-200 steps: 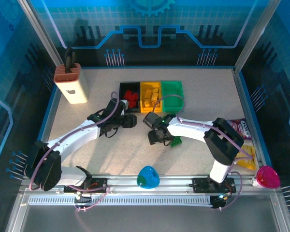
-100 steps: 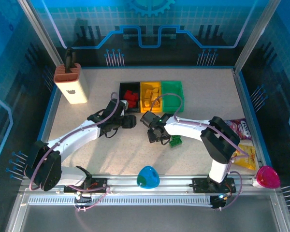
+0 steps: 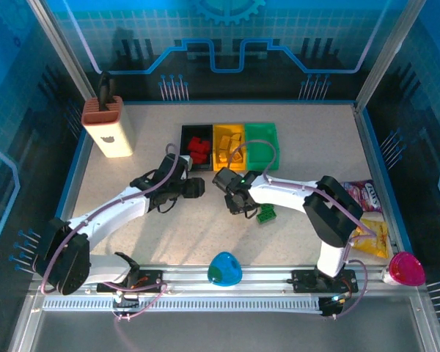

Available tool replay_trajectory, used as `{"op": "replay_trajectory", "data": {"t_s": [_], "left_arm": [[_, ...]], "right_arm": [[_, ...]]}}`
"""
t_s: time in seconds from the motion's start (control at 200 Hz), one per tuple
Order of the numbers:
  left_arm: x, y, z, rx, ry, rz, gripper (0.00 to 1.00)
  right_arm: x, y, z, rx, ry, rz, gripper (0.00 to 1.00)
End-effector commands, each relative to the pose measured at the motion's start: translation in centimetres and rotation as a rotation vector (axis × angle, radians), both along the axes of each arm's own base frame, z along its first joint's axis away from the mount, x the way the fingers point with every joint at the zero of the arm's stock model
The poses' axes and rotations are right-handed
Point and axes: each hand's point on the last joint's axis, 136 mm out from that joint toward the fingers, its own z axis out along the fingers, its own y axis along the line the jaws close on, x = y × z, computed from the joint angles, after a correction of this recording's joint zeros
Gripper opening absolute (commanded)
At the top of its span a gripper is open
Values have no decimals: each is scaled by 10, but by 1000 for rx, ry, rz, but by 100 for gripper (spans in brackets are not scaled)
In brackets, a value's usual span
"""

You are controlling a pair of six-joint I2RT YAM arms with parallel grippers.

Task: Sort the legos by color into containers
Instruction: Pick up the lego from the center of the table, then place the lego in the container.

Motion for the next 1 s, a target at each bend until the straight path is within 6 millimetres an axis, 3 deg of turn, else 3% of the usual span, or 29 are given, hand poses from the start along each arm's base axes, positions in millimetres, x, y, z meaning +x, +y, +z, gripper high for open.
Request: {"op": "replay_trajectory", "data": {"t_s": [0.0, 0.2, 0.36, 0.505, 0.595, 0.78, 0.831, 0.851, 0.901, 0.921, 0.996], "left_arm": [[-3, 8, 1, 14, -7, 21, 65], [-21, 23, 3, 38, -13, 34, 65], [-39, 20, -6, -1, 4, 29, 65], [-50, 10, -14, 20, 21, -8, 65], [-55, 5, -15, 31, 24, -21, 65], [-60, -1, -17, 36, 24, -39, 65], [-60, -1, -17, 40, 24, -40, 65], [-60, -2, -16, 40, 23, -43, 65], [-60, -4, -15, 42, 21, -48, 65], [-59, -5, -14, 42, 20, -51, 65], [-56, -11, -10, 32, 16, -65, 66]], "right_arm": [[33, -9, 49, 36, -111, -16, 26], [77, -45, 101, 76, -192, -53, 28], [120, -68, 118, 143, -208, -95, 29], [159, -73, 109, 153, -176, -102, 29], [180, -76, 94, 138, -153, -112, 29], [204, -76, 75, 105, -117, -124, 30], [208, -76, 78, 103, -125, -129, 38], [209, -76, 80, 104, -128, -130, 46], [210, -72, 88, 119, -143, -126, 78], [209, -70, 92, 124, -153, -121, 85], [204, -69, 110, 125, -210, -119, 94]]}}
